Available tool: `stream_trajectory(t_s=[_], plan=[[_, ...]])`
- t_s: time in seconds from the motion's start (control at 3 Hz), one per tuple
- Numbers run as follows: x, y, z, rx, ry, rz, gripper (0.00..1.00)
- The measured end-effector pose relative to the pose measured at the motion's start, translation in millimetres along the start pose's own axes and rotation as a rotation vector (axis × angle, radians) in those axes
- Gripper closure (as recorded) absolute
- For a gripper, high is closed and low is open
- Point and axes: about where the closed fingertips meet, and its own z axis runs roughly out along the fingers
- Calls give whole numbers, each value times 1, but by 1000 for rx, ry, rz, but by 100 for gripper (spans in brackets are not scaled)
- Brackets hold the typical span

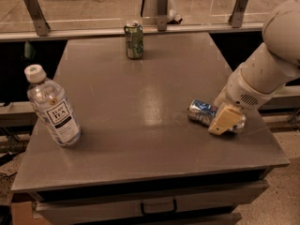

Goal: Pick redbull can

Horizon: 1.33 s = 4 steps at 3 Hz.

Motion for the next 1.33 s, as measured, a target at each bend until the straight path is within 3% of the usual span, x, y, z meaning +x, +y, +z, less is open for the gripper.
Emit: stream_trajectory(t_s=[0.33,0.67,1.0,1.33], plan=[[-8,-1,-2,-15,-26,-9,64],[-26,-4,-17,-34,-93,-41,87],[-48,-5,-38,-79,-199,-89,100],[-70,-7,-59,-153,-337,-131,100]])
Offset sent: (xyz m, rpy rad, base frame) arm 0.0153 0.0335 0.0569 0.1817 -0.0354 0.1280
